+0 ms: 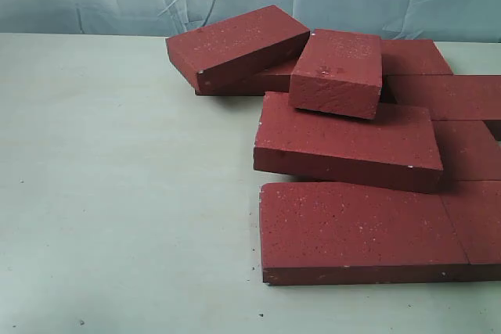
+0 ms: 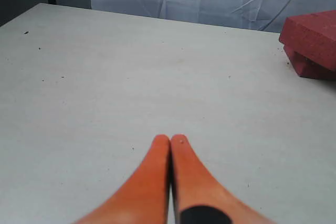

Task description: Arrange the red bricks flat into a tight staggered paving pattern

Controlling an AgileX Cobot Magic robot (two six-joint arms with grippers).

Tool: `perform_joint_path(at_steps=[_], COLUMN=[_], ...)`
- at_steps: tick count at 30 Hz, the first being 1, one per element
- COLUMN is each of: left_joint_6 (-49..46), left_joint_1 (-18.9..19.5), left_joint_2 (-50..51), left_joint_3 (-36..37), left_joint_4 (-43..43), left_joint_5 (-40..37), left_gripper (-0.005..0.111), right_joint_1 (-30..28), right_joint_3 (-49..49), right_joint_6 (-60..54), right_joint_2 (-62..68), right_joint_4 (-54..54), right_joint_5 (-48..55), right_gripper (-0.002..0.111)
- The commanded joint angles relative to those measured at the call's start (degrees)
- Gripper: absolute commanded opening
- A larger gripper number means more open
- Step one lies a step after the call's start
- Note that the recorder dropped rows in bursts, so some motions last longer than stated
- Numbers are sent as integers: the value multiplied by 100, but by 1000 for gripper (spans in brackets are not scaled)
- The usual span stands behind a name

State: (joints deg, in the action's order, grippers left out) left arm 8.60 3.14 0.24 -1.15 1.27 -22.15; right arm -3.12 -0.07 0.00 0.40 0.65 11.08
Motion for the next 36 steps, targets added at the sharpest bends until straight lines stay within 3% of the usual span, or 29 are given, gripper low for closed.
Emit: perform_joint_path(at_steps=[1, 9, 15, 21, 28, 36], left_joint_6=[31, 31, 31, 20, 20, 20], left_joint_1=[-40, -40, -40, -40, -40, -40], left_joint_2=[-24, -24, -24, -24, -24, -24], left_joint_3=[-31, -31, -31, -31, -31, -31], left_joint_4=[-19, -19, -19, -19, -19, -19], left_joint_5=[53, 53, 53, 54, 54, 54], left_gripper=[0, 0, 0, 0, 0, 0], right_joint_1=[-24, -24, -24, -24, -24, -24], right_joint_3=[7, 7, 7, 7, -881, -2475], right_joint_6=[0, 99, 1904, 2518, 2357, 2357], right_joint_2=[-40, -40, -40, -40, 4, 1214], right_joint_4=[37, 346, 1998, 2091, 1012, -503], right_joint_5=[-899, -2093, -3347, -4949, -3615, -1981], right_gripper=[-1, -1, -1, -1, -1, -1])
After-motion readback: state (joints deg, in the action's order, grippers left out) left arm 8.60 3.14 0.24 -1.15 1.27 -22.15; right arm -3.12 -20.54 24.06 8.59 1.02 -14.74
